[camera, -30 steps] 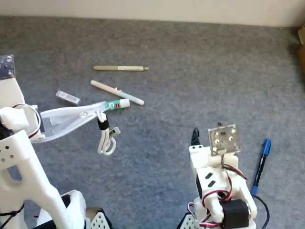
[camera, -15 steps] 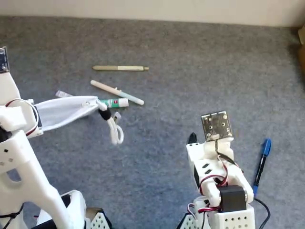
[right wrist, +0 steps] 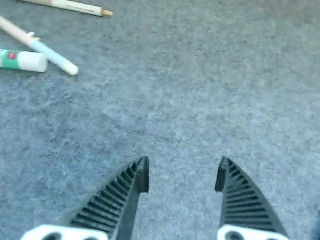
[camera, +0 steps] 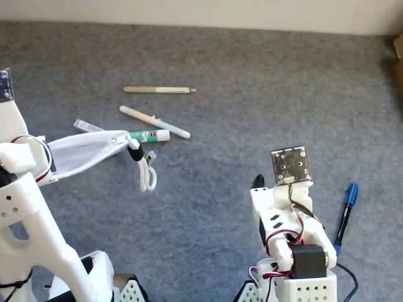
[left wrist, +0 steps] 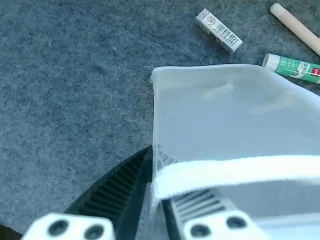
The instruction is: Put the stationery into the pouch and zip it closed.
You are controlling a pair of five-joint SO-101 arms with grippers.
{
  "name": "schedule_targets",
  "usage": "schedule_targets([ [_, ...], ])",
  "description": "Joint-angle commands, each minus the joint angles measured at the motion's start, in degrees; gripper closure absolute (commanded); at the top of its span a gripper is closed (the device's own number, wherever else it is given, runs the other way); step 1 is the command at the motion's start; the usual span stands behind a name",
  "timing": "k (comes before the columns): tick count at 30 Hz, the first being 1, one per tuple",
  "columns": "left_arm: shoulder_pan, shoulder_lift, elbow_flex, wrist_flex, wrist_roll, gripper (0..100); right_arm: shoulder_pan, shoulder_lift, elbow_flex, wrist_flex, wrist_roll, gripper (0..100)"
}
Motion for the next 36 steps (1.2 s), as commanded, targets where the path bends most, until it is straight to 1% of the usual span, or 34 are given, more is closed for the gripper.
schedule_targets([
  [1,0.84,0.04,0.57,0.09,0.09,99,1.63,1.54,-4.97,-0.84,0.79,78.9],
  [4,0.84,0.04,0.66,0.09,0.09,99,1.8,3.47,-6.99,-0.48,0.79,78.9],
  [7,0.84,0.04,0.66,0.0,0.09,99,2.51,11.12,-11.82,0.4,0.79,78.9],
  [13,0.84,0.13,0.66,0.0,0.09,99,10.24,30.55,-28.09,6.73,0.44,78.9],
  [18,0.84,0.13,0.66,0.0,0.09,99,14.2,39.69,-35.91,7.52,0.44,78.9],
  [23,0.84,0.13,0.75,0.0,0.18,99,19.74,46.02,-36.97,6.37,0.53,78.9],
  [29,0.84,0.13,1.19,0.0,0.18,99,28.09,54.99,-36.88,-0.66,0.79,78.9],
  [34,0.92,0.13,2.51,-0.09,0.18,99,32.31,64.57,-37.14,-2.07,0.97,78.9],
  [36,0.84,0.13,2.51,-0.09,0.18,99,33.89,67.82,-37.41,-2.68,3.34,78.9],
])
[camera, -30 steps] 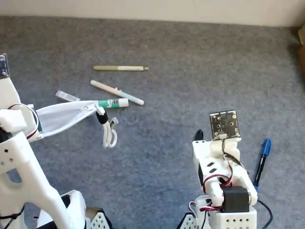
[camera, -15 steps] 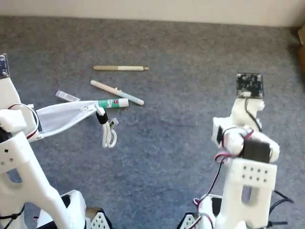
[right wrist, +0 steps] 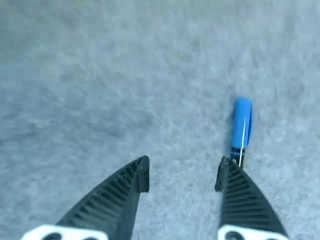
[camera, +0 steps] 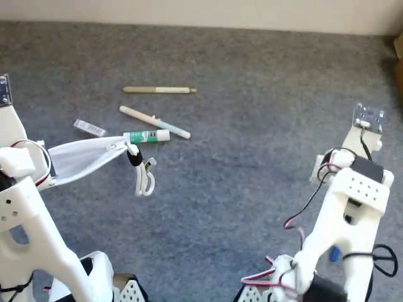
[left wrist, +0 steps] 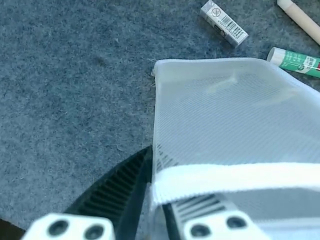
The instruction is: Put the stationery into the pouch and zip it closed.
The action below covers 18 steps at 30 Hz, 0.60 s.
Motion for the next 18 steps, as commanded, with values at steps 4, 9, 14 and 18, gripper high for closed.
schedule_targets([
  [4,0.84,0.84,0.22,0.0,0.18,99,4.79,9.45,-6.55,-4.09,4.04,78.9],
  [9,0.84,0.84,0.22,0.0,0.18,99,7.16,17.45,-12.35,-4.97,4.13,78.9],
  [14,0.84,0.84,0.13,0.0,0.18,99,8.66,25.54,-19.56,-4.7,4.22,79.5],
  [18,0.84,0.84,0.13,0.0,0.18,99,10.07,31.34,-25.27,-4.62,4.22,83.1],
])
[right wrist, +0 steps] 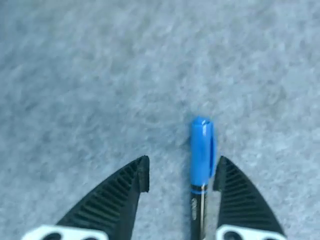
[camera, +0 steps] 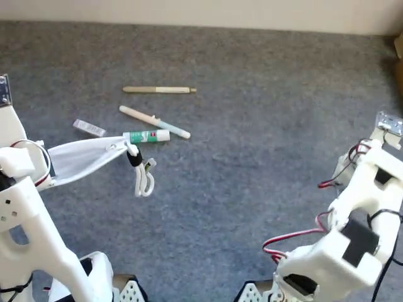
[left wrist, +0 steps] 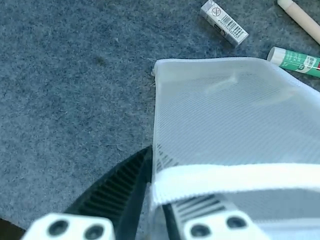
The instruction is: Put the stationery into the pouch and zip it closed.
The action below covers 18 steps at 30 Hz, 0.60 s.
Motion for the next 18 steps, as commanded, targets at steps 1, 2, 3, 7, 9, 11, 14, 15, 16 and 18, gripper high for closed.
schedule_targets([
  [1,0.84,0.84,0.04,0.0,0.18,99,1.36,2.33,-7.69,-0.4,0.88,83.2],
  [2,0.84,0.84,0.04,0.0,0.18,99,1.36,3.38,-8.66,-0.31,1.76,83.2],
  [3,0.84,0.84,0.04,0.0,0.18,99,1.36,4.44,-9.54,-0.13,3.08,83.2],
  [7,0.84,0.84,-0.04,0.0,0.18,99,1.71,8.13,-11.65,2.77,4.66,83.2],
  [9,0.84,0.84,-0.04,0.0,0.18,99,2.51,9.54,-12.44,2.95,4.75,83.2],
  [11,0.84,0.84,0.04,-0.09,0.18,99,3.21,10.51,-13.14,3.56,4.75,83.2],
  [14,0.84,0.84,0.04,-0.09,0.18,99,3.82,10.77,-13.32,5.41,5.19,83.2],
  [15,0.84,0.84,0.04,-0.09,0.18,99,3.82,10.77,-13.32,6.11,6.24,83.4],
  [16,0.84,0.84,0.04,-0.09,0.18,99,3.74,10.95,-13.32,6.81,7.21,83.5],
  [18,0.84,0.84,0.04,-0.09,0.18,99,3.38,11.03,-13.23,7.6,8.18,83.5],
])
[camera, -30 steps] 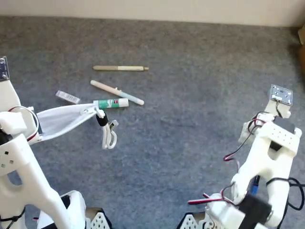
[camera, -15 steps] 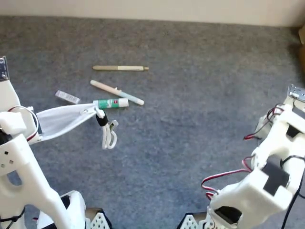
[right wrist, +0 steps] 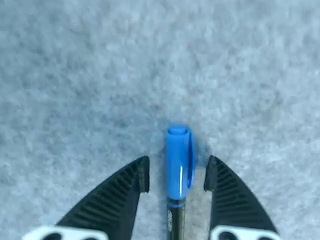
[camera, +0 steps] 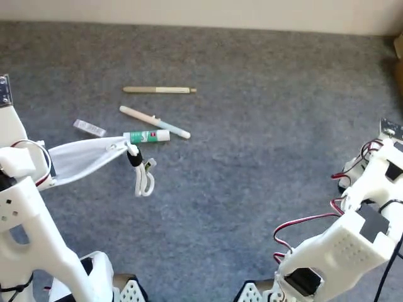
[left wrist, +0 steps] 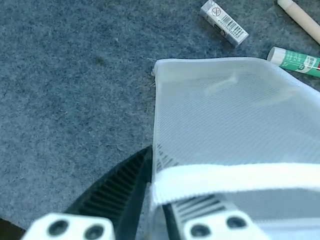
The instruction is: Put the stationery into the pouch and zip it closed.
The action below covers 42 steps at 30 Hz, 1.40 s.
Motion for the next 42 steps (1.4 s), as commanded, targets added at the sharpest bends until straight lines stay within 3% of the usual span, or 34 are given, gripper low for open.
schedule_targets([
  [1,0.84,0.84,0.13,-0.09,0.18,99,-0.22,-0.4,-3.56,1.27,2.02,83.5],
  [10,0.84,0.84,0.13,-0.09,0.18,99,-0.57,-0.31,-3.47,1.27,2.11,83.9],
  [16,0.84,0.84,0.13,-0.09,0.18,99,-0.66,-0.31,-3.47,1.27,2.2,93.0],
  [30,0.84,0.84,0.22,-0.09,0.18,99,-1.89,10.68,-9.01,1.8,2.2,93.5],
  [36,0.84,0.84,0.22,-0.09,0.18,99,-1.89,10.33,-10.15,7.43,8.88,99.6],
  [42,1.01,0.84,0.22,-0.09,0.18,99,-1.98,5.32,-13.67,11.38,9.76,99.3],
])
